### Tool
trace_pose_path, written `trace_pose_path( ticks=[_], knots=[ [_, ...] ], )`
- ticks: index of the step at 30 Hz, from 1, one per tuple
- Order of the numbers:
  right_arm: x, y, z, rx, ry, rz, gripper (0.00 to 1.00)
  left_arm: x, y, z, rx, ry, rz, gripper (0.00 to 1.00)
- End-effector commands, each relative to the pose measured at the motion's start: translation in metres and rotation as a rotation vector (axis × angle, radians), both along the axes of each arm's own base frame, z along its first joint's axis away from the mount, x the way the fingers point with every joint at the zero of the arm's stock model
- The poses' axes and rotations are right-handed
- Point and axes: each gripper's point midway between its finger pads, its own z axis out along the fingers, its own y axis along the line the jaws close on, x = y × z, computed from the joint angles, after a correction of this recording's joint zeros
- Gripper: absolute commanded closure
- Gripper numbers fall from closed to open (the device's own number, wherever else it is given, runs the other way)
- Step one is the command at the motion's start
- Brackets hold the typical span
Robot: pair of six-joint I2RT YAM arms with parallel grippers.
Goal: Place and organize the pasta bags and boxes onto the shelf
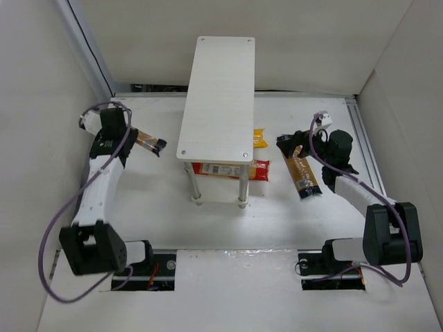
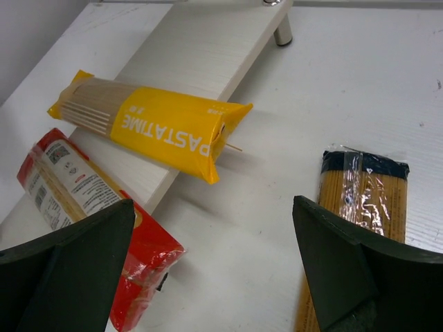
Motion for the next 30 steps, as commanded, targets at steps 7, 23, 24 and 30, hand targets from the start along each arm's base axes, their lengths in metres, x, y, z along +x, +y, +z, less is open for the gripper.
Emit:
trace_pose_path(
  ticks=[7, 23, 24, 30],
  knots=[
    [-0.008, 0.003, 0.037, -0.02, -0.151, 0.056, 0.0, -0.026, -0.016, 0.295, 0.633, -0.751, -0.386, 1.0],
    [-0.026, -0.022, 0.076, -0.166, -0.293, -0.032, 0.0, 0.005, -0.201, 0.378, 1.179, -0.949, -1.355, 1.0],
    [-0.027, -0.026, 0.077, -0.18, -0.297, -0.049, 0.0, 0.009, -0.203, 0.381, 1.183, -0.949, -1.345, 1.0],
    [-0.036, -0.049, 0.088, -0.206, -0.314, -0.166, 0.0, 0.022, -0.231, 0.38, 1.331, -0.948, -1.366, 1.0]
  ],
)
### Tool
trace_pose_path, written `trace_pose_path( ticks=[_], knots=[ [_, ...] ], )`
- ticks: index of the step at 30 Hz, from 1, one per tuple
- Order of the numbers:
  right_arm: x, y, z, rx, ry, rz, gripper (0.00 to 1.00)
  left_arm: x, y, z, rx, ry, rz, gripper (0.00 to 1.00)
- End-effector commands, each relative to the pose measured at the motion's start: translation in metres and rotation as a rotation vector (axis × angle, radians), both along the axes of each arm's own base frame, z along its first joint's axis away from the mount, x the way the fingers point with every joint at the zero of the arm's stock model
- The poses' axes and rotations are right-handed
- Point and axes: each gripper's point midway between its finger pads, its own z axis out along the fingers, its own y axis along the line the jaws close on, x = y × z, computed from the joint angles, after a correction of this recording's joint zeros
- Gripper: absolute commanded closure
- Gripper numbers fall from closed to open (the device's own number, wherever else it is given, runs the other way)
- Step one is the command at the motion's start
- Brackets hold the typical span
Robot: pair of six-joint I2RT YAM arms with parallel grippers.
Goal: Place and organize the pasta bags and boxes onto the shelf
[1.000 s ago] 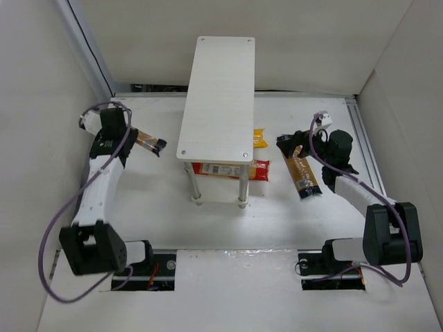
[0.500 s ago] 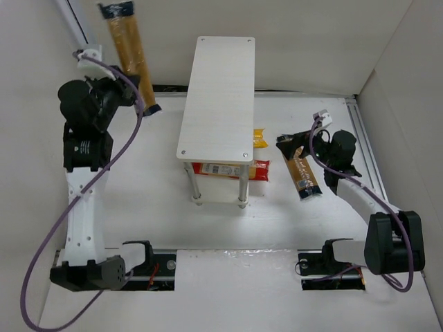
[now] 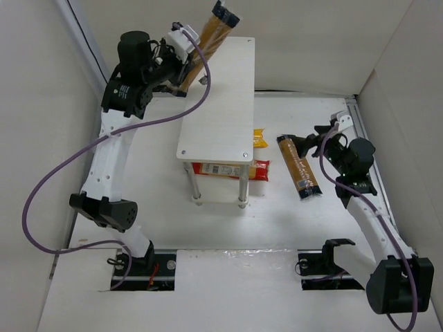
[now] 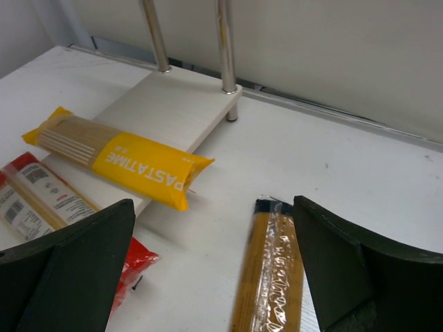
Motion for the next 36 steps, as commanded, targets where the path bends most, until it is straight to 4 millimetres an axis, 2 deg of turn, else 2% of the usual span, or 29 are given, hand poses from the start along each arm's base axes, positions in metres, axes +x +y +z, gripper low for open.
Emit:
trace_pose_path(
  ticks=[1, 2, 4, 5, 6, 9, 10, 12, 14, 17, 18, 19, 24, 25, 26, 27, 28, 29, 32, 33, 34, 35, 36],
  knots=[
    [-0.001, -0.02, -0.003, -0.025, -0.01, -0.104, 0.0, -0.023, -0.009, 0.084, 0.077, -0.359, 0.001, 1.0],
    [-0.004, -0.022, -0.003, -0.024, -0.011, -0.116, 0.0, -0.011, -0.02, 0.067, 0.115, -0.339, 0.008, 1.0],
    [-0.005, -0.029, -0.002, -0.023, -0.018, -0.159, 0.0, -0.003, -0.045, 0.047, 0.197, -0.325, 0.066, 1.0],
    [-0.008, -0.032, -0.002, -0.023, -0.024, -0.172, 0.0, 0.01, -0.058, 0.025, 0.269, -0.309, 0.075, 1.0],
    [-0.008, -0.036, 0.001, -0.013, -0.029, -0.191, 0.0, 0.01, -0.071, 0.016, 0.313, -0.309, 0.098, 1.0],
    [-0.011, -0.043, -0.007, -0.014, -0.022, -0.222, 0.0, 0.021, -0.087, -0.008, 0.397, -0.308, 0.117, 1.0],
    [-0.012, -0.043, -0.014, -0.016, -0.002, -0.222, 0.0, 0.027, -0.086, -0.013, 0.423, -0.314, 0.135, 1.0],
    [-0.013, -0.046, -0.013, -0.016, -0.002, -0.231, 0.0, 0.031, -0.087, -0.01, 0.409, -0.333, 0.153, 1.0],
    [-0.013, -0.05, -0.016, -0.017, 0.009, -0.242, 0.0, 0.033, -0.087, -0.02, 0.448, -0.333, 0.143, 1.0],
    [-0.015, -0.048, -0.013, -0.016, 0.0, -0.231, 0.0, 0.034, -0.089, -0.029, 0.458, -0.324, 0.15, 1.0],
    [-0.016, -0.046, -0.013, -0.016, 0.0, -0.221, 0.0, 0.031, -0.088, -0.025, 0.453, -0.331, 0.152, 1.0],
    [-0.016, -0.046, -0.013, -0.016, 0.0, -0.221, 0.0, 0.031, -0.088, -0.032, 0.466, -0.315, 0.146, 1.0],
    [-0.017, -0.046, -0.02, -0.018, 0.018, -0.22, 0.0, 0.011, -0.08, -0.068, 0.637, -0.312, 0.028, 1.0],
    [-0.017, -0.046, -0.02, -0.018, 0.018, -0.22, 0.0, 0.001, -0.077, -0.077, 0.688, -0.317, -0.022, 1.0],
    [-0.017, -0.046, -0.02, -0.018, 0.018, -0.22, 0.0, -0.003, -0.074, -0.069, 0.692, -0.34, -0.02, 1.0],
    [-0.017, -0.046, -0.02, -0.018, 0.018, -0.22, 0.0, -0.007, -0.074, -0.081, 0.701, -0.323, -0.042, 1.0],
    [-0.017, -0.046, -0.02, -0.018, 0.018, -0.22, 0.0, -0.009, -0.073, -0.079, 0.695, -0.331, -0.038, 1.0],
    [-0.015, -0.046, -0.022, -0.019, 0.027, -0.22, 0.0, -0.015, -0.071, -0.066, 0.667, -0.365, -0.036, 1.0],
    [-0.012, -0.046, -0.024, -0.02, 0.038, -0.22, 0.0, -0.028, -0.074, -0.059, 0.621, -0.37, -0.075, 1.0],
    [-0.01, -0.046, -0.028, -0.021, 0.05, -0.22, 0.0, -0.035, -0.071, -0.049, 0.596, -0.385, -0.077, 0.81],
    [-0.01, -0.046, -0.023, -0.012, 0.045, -0.22, 0.0, -0.037, -0.07, -0.045, 0.575, -0.393, -0.082, 0.63],
    [-0.009, -0.044, -0.027, -0.013, 0.057, -0.211, 0.0, -0.04, -0.068, -0.042, 0.55, -0.39, -0.073, 0.45],
    [-0.009, -0.044, -0.027, -0.013, 0.057, -0.211, 0.0, -0.041, -0.068, -0.032, 0.518, -0.417, -0.057, 0.33]
  ],
)
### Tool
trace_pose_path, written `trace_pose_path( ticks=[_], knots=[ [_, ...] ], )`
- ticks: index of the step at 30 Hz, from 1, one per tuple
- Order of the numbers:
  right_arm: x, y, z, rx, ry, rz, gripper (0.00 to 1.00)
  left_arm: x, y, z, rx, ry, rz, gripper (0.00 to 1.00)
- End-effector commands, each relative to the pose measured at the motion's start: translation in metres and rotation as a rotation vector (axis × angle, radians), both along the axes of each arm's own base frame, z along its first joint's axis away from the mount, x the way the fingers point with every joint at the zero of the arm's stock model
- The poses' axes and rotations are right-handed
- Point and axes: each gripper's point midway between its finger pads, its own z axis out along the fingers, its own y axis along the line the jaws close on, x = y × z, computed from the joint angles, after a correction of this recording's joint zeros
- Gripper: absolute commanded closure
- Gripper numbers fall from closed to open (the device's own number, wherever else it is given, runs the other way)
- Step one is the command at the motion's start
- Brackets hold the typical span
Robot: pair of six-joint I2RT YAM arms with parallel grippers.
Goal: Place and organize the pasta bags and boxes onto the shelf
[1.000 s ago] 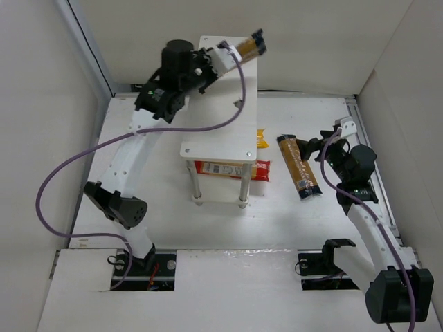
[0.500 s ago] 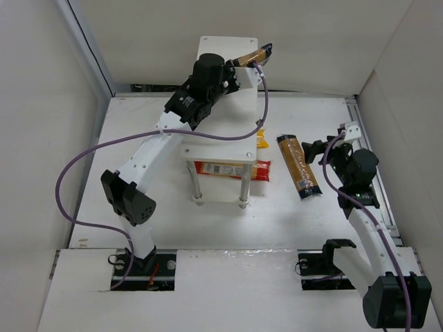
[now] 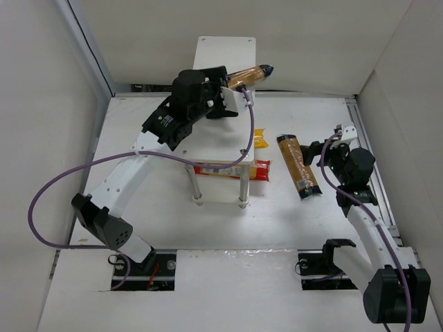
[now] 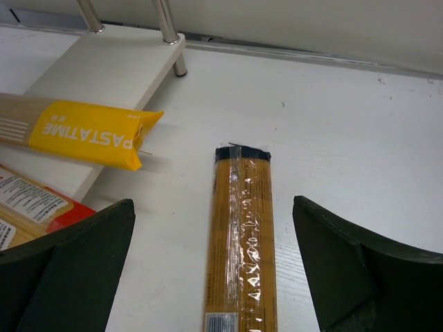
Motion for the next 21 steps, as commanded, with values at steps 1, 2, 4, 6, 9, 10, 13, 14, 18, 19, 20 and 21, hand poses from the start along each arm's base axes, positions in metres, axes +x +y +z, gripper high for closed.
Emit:
trace_pose_path(
  ticks=[1, 2, 4, 6, 9, 10, 13, 14, 18, 19, 20, 21],
  knots=[
    [0.005, 0.0, 0.013, 0.013, -0.03, 0.001, 0.0, -0.026, 0.007, 0.046, -0.13, -0.084, -0.047, 0.15],
    [0.005, 0.0, 0.012, 0.013, -0.03, 0.001, 0.0, -0.029, 0.009, 0.054, -0.142, -0.102, -0.047, 0.09],
    [0.005, 0.002, 0.015, 0.023, -0.039, 0.01, 0.0, -0.036, 0.011, 0.06, -0.18, -0.095, -0.056, 0.0],
    [0.006, 0.002, 0.018, 0.023, -0.048, 0.01, 0.0, -0.04, 0.013, 0.065, -0.209, -0.09, -0.052, 0.0],
    [0.004, 0.003, 0.021, 0.024, -0.057, 0.021, 0.0, -0.044, 0.026, 0.074, -0.291, -0.066, 0.006, 0.0],
    [0.003, 0.003, 0.016, 0.024, -0.048, 0.021, 0.0, -0.049, 0.029, 0.076, -0.316, -0.053, 0.01, 0.0],
    [0.003, 0.006, 0.018, 0.024, -0.057, 0.033, 0.0, -0.057, 0.04, 0.07, -0.406, 0.02, 0.04, 0.0],
    [0.004, 0.005, 0.015, 0.025, -0.047, 0.033, 0.0, -0.063, 0.043, 0.082, -0.469, 0.005, 0.036, 0.0],
    [0.007, 0.013, 0.005, 0.073, -0.02, 0.065, 0.0, -0.069, 0.059, 0.1, -0.818, 0.089, 0.128, 0.04],
    [0.006, 0.015, 0.007, 0.073, -0.028, 0.079, 0.0, -0.072, 0.055, 0.1, -0.872, 0.135, 0.118, 0.2],
    [0.007, 0.017, 0.003, 0.075, -0.015, 0.093, 0.0, -0.08, 0.05, 0.105, -0.967, 0.216, 0.109, 0.41],
    [0.008, 0.018, 0.0, 0.087, -0.001, 0.092, 0.0, -0.087, 0.051, 0.104, -1.019, 0.294, 0.129, 0.63]
  ],
)
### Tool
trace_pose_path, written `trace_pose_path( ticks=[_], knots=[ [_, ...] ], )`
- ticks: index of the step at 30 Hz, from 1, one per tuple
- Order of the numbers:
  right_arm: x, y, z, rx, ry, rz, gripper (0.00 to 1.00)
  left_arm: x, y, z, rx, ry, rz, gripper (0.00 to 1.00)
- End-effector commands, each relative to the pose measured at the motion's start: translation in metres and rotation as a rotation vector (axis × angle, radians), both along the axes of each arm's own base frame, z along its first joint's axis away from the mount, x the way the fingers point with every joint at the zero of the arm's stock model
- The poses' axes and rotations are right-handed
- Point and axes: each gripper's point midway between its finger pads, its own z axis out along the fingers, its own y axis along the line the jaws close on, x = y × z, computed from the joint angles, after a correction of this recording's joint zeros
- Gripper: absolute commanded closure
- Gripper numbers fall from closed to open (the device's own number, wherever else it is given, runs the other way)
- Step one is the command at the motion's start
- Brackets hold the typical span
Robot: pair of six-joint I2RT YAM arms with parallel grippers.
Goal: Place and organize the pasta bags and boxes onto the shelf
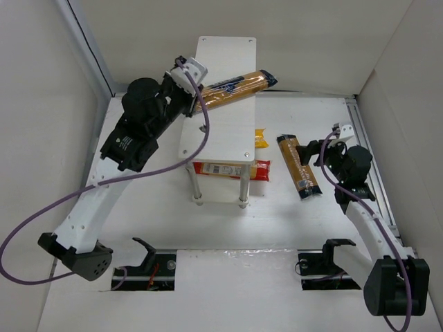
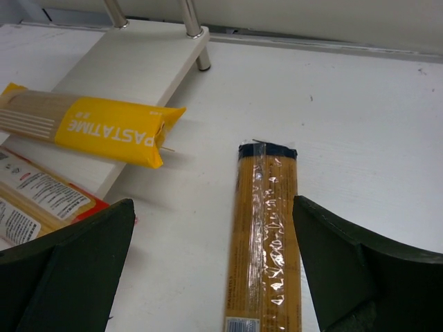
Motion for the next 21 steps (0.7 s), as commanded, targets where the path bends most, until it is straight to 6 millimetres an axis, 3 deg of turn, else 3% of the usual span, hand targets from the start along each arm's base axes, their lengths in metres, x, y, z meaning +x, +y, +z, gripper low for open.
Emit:
trace_pose_path(
  ticks=[1, 3, 5, 7, 13, 17, 21],
  knots=[
    [0.003, 0.006, 0.01, 0.044, -0.034, 0.033, 0.0, -0.021, 0.001, 0.049, -0.426, 0.138, 0.007, 1.0],
    [0.004, 0.008, 0.009, 0.045, -0.037, 0.042, 0.0, -0.023, 0.0, 0.042, -0.604, 0.308, 0.059, 1.0],
    [0.004, 0.008, 0.009, 0.054, -0.034, 0.041, 0.0, -0.027, -0.005, 0.017, -0.63, 0.422, 0.068, 1.0],
    [0.004, 0.008, 0.009, 0.054, -0.034, 0.041, 0.0, -0.03, -0.015, 0.004, -0.673, 0.484, 0.053, 1.0],
    [-0.004, 0.009, 0.004, 0.064, -0.028, 0.04, 0.0, -0.016, 0.019, -0.055, -0.702, 0.597, 0.366, 1.0],
    [-0.004, 0.007, 0.008, 0.063, -0.041, 0.032, 0.0, -0.019, 0.025, -0.06, -0.691, 0.591, 0.381, 1.0],
    [-0.005, 0.006, 0.003, 0.062, -0.032, 0.022, 0.0, -0.006, 0.023, -0.076, -0.636, 0.594, 0.42, 1.0]
  ],
)
